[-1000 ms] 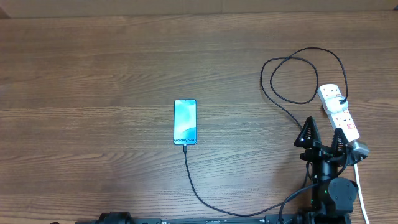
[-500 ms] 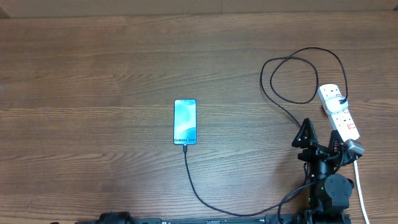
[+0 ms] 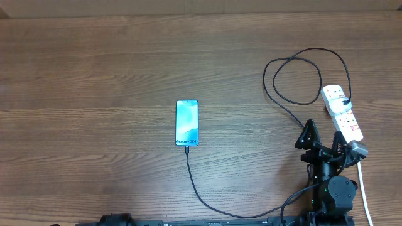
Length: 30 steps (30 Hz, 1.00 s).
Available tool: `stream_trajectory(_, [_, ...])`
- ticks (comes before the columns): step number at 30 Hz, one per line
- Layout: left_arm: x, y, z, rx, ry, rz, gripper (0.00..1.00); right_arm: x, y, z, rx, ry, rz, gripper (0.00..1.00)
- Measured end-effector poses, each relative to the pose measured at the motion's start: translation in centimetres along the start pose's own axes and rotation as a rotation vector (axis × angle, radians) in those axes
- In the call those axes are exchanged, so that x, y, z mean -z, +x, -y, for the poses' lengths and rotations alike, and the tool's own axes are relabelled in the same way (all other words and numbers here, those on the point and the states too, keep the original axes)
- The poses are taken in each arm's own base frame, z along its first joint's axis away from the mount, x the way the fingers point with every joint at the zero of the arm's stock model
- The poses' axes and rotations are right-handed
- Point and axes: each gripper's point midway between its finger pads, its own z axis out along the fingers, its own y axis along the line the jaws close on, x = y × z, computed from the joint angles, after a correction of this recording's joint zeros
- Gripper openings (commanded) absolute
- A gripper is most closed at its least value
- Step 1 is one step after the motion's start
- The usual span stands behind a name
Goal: Plug charger to phone and switch on socket
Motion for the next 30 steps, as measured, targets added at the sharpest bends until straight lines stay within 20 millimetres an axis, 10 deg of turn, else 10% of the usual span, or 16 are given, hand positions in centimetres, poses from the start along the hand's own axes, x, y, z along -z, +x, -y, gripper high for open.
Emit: stream_trajectory(30, [0.0,0.0,0.0,0.0,0.0,0.0,1.0,-0.08,-0.94,-0.07,-0.01,-0.01,0.057,1.0])
